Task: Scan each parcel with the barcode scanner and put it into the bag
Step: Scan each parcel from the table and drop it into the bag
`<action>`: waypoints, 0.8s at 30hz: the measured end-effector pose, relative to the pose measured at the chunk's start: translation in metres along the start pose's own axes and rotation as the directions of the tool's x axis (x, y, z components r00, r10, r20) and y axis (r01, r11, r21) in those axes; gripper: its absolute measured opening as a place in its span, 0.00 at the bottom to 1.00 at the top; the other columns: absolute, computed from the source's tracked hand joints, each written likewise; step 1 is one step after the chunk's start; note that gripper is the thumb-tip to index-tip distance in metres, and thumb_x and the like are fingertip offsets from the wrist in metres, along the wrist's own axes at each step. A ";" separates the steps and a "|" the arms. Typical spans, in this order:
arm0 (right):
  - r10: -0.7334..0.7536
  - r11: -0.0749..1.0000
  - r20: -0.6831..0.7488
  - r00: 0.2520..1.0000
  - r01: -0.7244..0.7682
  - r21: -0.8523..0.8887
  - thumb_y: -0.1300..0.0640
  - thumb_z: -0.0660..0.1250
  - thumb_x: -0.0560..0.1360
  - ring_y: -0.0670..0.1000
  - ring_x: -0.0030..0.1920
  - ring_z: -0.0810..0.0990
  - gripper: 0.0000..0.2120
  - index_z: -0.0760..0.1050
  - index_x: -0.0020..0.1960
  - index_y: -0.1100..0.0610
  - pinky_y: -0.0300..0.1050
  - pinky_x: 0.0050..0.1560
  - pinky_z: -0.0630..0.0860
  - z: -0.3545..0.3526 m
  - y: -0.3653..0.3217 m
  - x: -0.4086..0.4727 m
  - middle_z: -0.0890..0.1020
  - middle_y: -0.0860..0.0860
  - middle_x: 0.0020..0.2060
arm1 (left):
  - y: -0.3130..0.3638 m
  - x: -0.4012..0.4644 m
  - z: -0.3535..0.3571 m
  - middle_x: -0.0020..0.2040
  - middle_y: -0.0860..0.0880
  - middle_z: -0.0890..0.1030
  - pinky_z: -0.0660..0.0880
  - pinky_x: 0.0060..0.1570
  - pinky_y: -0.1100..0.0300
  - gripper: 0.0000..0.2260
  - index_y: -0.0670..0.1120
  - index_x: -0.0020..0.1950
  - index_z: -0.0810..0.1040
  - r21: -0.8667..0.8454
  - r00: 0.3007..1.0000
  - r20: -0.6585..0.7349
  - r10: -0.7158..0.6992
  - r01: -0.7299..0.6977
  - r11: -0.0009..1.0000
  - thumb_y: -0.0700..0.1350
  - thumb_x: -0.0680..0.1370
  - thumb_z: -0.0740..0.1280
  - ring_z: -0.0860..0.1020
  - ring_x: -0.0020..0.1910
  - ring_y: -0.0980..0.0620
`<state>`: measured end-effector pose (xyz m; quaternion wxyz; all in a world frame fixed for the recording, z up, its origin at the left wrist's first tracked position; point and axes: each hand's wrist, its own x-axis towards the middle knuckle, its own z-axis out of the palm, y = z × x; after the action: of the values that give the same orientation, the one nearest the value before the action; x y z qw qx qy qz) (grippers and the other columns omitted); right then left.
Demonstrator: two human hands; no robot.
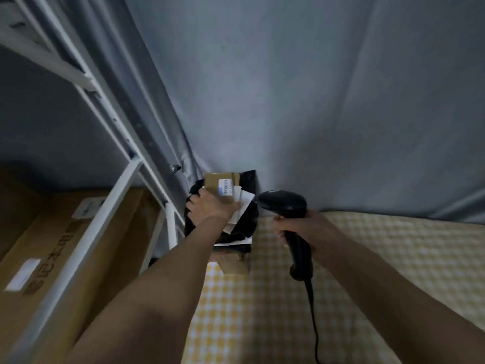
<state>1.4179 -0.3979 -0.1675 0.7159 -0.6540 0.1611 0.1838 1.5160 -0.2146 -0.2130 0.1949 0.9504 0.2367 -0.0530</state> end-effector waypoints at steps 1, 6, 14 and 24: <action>-0.001 1.000 -0.036 0.999 0.002 0.019 0.68 0.70 0.71 0.52 0.30 0.74 0.02 0.77 0.42 0.67 0.43 0.33 0.73 0.002 0.000 0.002 0.76 0.59 0.31 | 0.003 0.006 0.003 0.71 0.39 0.65 0.61 0.69 0.49 0.51 0.41 0.74 0.59 0.016 1.000 -0.007 -0.002 0.002 1.000 0.69 0.62 0.74 0.62 0.71 0.40; 0.041 0.997 -0.146 0.988 -0.030 0.072 0.68 0.69 0.72 0.52 0.29 0.73 0.03 0.76 0.45 0.67 0.43 0.33 0.72 0.017 0.001 0.007 0.75 0.60 0.35 | 0.003 0.035 0.016 0.69 0.40 0.66 0.62 0.67 0.50 0.51 0.41 0.71 0.62 0.092 1.000 0.015 0.019 -0.020 0.996 0.73 0.60 0.72 0.64 0.69 0.42; 0.085 0.991 -0.254 0.963 -0.055 0.124 0.66 0.72 0.71 0.51 0.31 0.75 0.04 0.79 0.44 0.64 0.44 0.36 0.73 0.043 0.006 0.012 0.79 0.58 0.36 | -0.004 0.061 0.011 0.68 0.41 0.67 0.63 0.67 0.52 0.43 0.40 0.69 0.65 0.066 0.989 0.043 0.139 -0.142 0.988 0.63 0.65 0.74 0.65 0.68 0.43; -0.123 0.992 -0.327 0.937 0.113 -0.048 0.62 0.73 0.71 0.51 0.30 0.76 0.07 0.79 0.47 0.63 0.44 0.35 0.75 0.039 -0.017 -0.027 0.80 0.57 0.34 | -0.003 0.042 -0.047 0.65 0.45 0.71 0.66 0.63 0.53 0.34 0.45 0.70 0.69 -0.013 0.466 -0.141 0.873 -0.883 0.469 0.46 0.65 0.76 0.66 0.64 0.46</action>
<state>1.4013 -0.3614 -0.1360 0.6792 -0.6942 0.2362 0.0308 1.5519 -0.1759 -0.1791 0.2202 0.9291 -0.2723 0.1189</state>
